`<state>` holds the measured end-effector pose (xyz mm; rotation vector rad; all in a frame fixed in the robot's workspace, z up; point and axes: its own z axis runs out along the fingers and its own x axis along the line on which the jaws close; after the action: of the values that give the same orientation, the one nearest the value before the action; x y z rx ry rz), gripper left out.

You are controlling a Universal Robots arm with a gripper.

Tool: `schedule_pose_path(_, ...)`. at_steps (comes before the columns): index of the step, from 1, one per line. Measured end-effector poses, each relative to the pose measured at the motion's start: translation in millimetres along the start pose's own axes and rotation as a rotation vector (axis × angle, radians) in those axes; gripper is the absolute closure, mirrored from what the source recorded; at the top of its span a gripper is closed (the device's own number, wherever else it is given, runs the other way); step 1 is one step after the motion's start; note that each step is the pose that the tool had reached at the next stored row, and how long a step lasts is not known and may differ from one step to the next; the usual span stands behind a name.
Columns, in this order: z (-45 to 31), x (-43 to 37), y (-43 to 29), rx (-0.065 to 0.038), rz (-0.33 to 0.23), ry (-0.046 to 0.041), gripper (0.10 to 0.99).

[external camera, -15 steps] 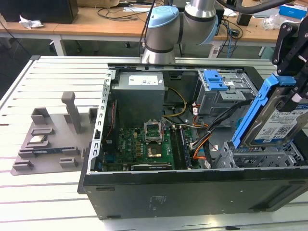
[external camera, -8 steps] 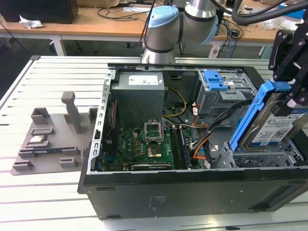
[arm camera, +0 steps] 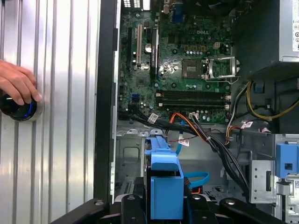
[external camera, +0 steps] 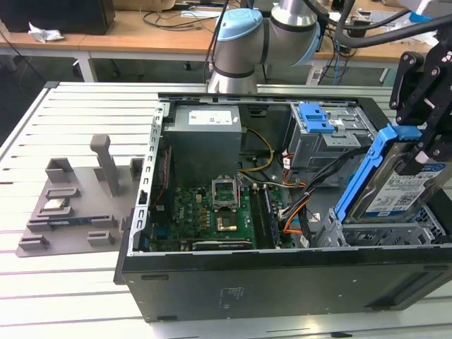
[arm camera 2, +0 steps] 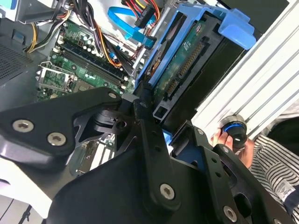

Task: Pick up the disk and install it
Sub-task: 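Insert the disk into the insertion slot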

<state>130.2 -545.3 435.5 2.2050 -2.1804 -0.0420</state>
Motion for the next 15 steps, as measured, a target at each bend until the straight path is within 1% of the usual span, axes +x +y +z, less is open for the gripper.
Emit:
schedule_pose_path(3,8.0,-0.1,-0.4,0.0,0.0,0.0002,0.718)
schedule_pose_path(6,13.7,-0.2,-0.7,0.0,0.0,0.0002,0.718)
schedule_pose_path(7,26.2,-0.3,-1.3,0.0,0.0,0.0004,0.718)
schedule_pose_path(8,32.7,-0.3,-1.5,0.0,0.0,0.0005,0.718)
schedule_pose_path(9,41.5,-0.4,-2.0,0.0,0.0,0.0006,0.718)
schedule_pose_path(10,46.9,-0.4,-2.2,0.0,0.0,0.0006,0.718)
schedule_pose_path(11,48.4,-0.5,-2.3,0.0,0.0,0.0007,0.718)
schedule_pose_path(15,48.8,-0.5,-2.3,0.0,0.0,0.0007,0.718)
